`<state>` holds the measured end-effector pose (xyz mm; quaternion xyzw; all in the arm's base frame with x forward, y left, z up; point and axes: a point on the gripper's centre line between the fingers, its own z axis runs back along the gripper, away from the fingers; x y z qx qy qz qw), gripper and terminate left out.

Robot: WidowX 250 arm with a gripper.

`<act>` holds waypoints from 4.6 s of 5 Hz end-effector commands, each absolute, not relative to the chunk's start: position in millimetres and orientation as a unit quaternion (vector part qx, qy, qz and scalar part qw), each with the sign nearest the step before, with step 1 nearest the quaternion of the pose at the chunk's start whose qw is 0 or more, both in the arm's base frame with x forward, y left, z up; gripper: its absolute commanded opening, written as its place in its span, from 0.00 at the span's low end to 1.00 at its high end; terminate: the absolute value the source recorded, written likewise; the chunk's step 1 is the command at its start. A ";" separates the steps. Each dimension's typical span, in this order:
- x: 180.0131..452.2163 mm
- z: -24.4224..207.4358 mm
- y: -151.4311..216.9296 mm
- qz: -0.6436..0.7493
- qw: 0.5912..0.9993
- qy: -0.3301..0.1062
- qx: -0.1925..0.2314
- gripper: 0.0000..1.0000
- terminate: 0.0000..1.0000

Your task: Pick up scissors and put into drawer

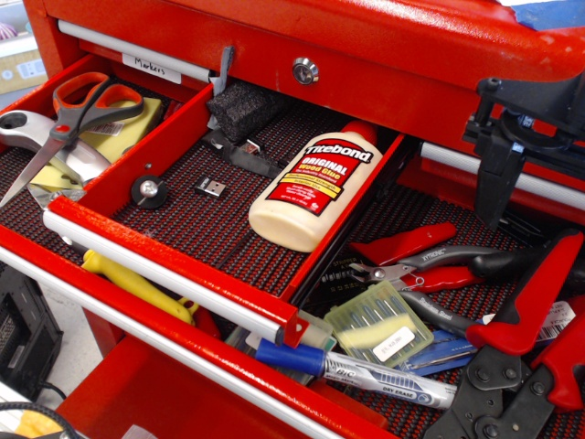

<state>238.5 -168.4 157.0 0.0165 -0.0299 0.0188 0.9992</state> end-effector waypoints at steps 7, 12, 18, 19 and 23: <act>232.1 149.2 127.1 0.066 0.989 -0.025 0.133 1.00 0.00; 233.6 91.6 186.1 0.042 0.995 -0.048 0.082 1.00 0.00; 229.8 76.7 179.7 0.065 0.997 -0.019 0.036 0.00 0.00; 225.8 84.7 171.6 0.076 0.996 -0.003 0.042 0.00 0.00; 194.9 182.2 105.0 0.208 0.969 0.029 0.129 0.00 0.00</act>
